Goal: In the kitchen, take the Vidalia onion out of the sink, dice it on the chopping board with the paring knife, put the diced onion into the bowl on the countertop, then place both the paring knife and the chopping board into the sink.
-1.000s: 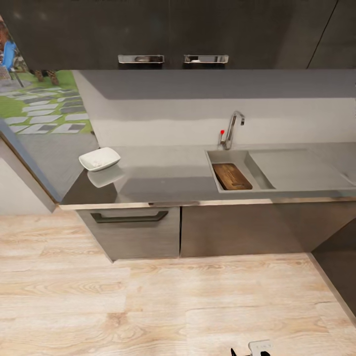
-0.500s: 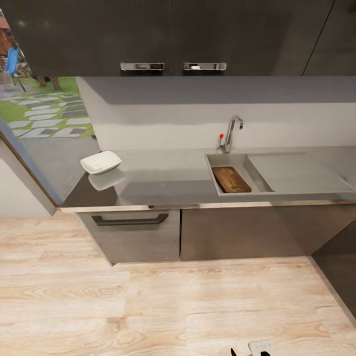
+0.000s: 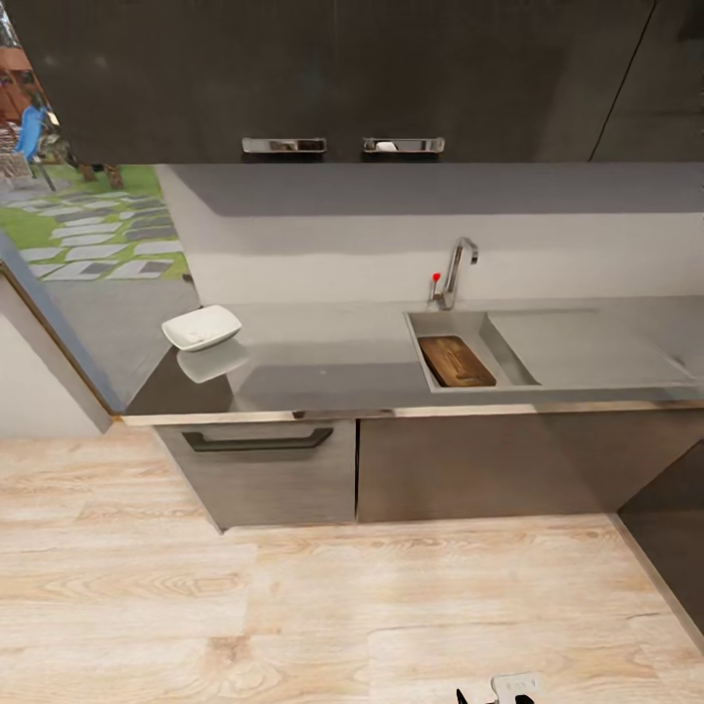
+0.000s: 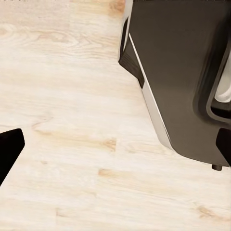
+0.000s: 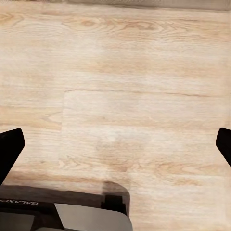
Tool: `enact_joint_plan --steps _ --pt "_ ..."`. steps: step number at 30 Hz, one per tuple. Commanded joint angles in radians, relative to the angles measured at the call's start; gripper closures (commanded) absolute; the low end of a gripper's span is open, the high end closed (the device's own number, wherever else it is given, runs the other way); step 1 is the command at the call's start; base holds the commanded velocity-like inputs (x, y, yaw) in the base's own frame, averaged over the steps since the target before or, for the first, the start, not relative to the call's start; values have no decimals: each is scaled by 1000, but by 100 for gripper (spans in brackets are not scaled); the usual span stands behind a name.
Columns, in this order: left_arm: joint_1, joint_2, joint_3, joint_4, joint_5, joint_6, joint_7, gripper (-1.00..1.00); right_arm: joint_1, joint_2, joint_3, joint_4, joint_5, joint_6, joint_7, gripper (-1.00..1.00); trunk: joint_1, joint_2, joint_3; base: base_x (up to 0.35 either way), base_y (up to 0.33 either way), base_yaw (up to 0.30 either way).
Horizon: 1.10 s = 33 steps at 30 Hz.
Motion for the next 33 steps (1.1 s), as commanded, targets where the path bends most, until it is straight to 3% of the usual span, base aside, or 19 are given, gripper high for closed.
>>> enact_joint_plan --steps 1,33 --pt "0 0 1 -2 10 0 -10 -100 -1 0 -9 1 5 -3 4 -100 1 -2 0 0 0 0" --pt "0 0 2 -2 10 0 -10 -100 -1 1 -9 1 5 -3 4 -100 1 -2 50 0 0 0"
